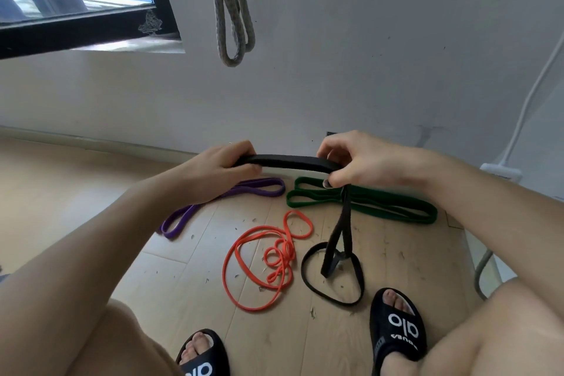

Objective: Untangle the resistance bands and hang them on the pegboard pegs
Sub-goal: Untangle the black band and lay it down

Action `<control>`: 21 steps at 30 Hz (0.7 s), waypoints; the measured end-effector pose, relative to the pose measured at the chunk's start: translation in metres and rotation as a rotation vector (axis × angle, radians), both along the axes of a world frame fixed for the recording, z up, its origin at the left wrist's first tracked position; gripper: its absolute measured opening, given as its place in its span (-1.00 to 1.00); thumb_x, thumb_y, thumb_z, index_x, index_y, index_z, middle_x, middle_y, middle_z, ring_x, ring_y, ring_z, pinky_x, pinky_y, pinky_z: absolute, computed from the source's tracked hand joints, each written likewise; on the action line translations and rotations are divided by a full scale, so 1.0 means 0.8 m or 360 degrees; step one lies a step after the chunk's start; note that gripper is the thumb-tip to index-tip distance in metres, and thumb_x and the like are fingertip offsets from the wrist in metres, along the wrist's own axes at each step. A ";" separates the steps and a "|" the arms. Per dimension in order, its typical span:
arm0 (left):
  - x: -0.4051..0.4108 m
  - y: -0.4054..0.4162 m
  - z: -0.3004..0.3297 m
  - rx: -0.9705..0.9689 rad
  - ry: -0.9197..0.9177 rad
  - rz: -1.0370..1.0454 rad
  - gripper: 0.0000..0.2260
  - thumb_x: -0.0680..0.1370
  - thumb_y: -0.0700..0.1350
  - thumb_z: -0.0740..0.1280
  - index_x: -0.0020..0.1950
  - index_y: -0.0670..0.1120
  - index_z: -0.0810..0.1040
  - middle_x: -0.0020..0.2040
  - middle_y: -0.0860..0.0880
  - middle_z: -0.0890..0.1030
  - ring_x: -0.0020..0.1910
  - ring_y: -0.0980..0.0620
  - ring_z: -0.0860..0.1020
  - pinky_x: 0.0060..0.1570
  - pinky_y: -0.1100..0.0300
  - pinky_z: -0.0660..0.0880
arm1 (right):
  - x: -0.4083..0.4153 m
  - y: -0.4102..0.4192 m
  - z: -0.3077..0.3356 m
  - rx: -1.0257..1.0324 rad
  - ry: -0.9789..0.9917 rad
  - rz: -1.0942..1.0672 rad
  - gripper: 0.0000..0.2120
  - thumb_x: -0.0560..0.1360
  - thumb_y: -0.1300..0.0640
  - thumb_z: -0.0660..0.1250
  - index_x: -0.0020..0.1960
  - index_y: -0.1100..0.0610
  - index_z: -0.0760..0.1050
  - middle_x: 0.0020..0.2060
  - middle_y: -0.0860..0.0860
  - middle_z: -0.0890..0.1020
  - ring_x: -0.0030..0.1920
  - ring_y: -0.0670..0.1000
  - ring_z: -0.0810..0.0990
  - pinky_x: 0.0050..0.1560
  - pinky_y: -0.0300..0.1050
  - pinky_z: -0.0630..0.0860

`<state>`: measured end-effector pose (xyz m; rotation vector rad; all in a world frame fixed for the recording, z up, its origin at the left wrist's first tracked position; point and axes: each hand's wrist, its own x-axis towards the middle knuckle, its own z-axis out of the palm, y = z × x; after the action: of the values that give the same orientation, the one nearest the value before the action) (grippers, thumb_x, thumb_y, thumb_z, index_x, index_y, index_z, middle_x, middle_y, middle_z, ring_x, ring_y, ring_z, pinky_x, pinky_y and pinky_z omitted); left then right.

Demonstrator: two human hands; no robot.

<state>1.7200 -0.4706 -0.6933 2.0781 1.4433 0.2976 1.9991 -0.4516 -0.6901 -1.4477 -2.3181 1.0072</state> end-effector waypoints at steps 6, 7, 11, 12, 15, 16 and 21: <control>0.003 -0.005 -0.014 0.0060 0.0202 -0.0295 -0.72 0.57 0.13 0.42 0.20 0.12 0.45 -0.04 0.11 0.60 -0.10 0.09 0.58 -0.11 0.20 0.56 | -0.024 -0.009 0.003 0.0050 0.0177 0.0098 -0.78 0.48 0.23 0.47 0.10 0.05 0.63 -0.10 -0.03 0.71 -0.09 -0.03 0.70 -0.02 -0.09 0.65; 0.011 -0.009 -0.016 0.0066 0.0080 -0.0297 -0.69 0.55 0.12 0.45 0.22 0.13 0.44 -0.04 0.15 0.62 -0.07 0.13 0.60 -0.08 0.25 0.57 | -0.028 -0.011 0.004 0.0050 0.0207 0.0114 -0.78 0.48 0.23 0.47 0.09 0.04 0.63 -0.12 -0.05 0.72 -0.11 -0.05 0.69 -0.06 -0.15 0.64; 0.036 -0.010 -0.018 0.0143 -0.0154 -0.0264 -0.89 0.60 -0.01 0.41 0.06 0.10 0.50 -0.06 0.18 0.64 -0.05 0.28 0.62 -0.07 0.38 0.51 | -0.035 -0.014 0.005 0.0029 0.0291 0.0123 -0.77 0.47 0.26 0.46 0.08 0.03 0.64 -0.12 -0.05 0.73 -0.12 -0.07 0.70 -0.07 -0.21 0.62; 0.036 -0.010 -0.018 0.0151 -0.0154 -0.0266 -0.92 0.62 -0.01 0.39 0.03 0.10 0.51 -0.11 0.18 0.64 -0.09 0.27 0.61 -0.11 0.39 0.49 | -0.034 -0.013 0.004 0.0032 0.0295 0.0117 -0.75 0.47 0.28 0.47 0.10 0.05 0.63 -0.11 -0.04 0.73 -0.10 -0.07 0.71 -0.03 -0.18 0.63; 0.037 -0.011 -0.014 0.0133 -0.0143 -0.0231 -0.91 0.63 0.07 0.36 0.00 0.09 0.50 -0.21 0.06 0.63 -0.28 0.19 0.54 -0.25 0.30 0.46 | -0.027 -0.011 0.002 0.0011 0.0255 0.0095 -0.67 0.45 0.31 0.49 0.16 0.06 0.57 -0.07 -0.03 0.73 -0.05 -0.05 0.72 0.05 -0.11 0.65; 0.038 -0.012 -0.011 0.0145 -0.0137 -0.0227 -0.89 0.63 0.07 0.35 0.00 0.07 0.50 -0.23 0.00 0.61 -0.33 0.18 0.49 -0.28 0.28 0.43 | -0.025 -0.011 0.000 0.0009 0.0220 0.0093 -0.65 0.44 0.31 0.49 0.15 0.04 0.55 -0.08 -0.03 0.72 -0.06 -0.05 0.71 0.04 -0.09 0.65; 0.035 -0.014 0.010 0.0132 -0.0402 -0.0097 -0.92 0.66 -0.03 0.30 0.04 -0.02 0.52 -0.18 -0.02 0.70 -0.18 0.12 0.66 -0.13 0.24 0.54 | -0.017 -0.003 -0.012 0.0047 0.0060 0.0091 -0.73 0.47 0.26 0.47 0.06 -0.03 0.53 -0.09 -0.01 0.66 -0.01 0.01 0.67 0.09 0.01 0.61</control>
<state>1.7483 -0.4819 -0.6856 2.0596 1.2338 0.5815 1.9856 -0.4543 -0.6999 -1.3470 -2.3500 1.0023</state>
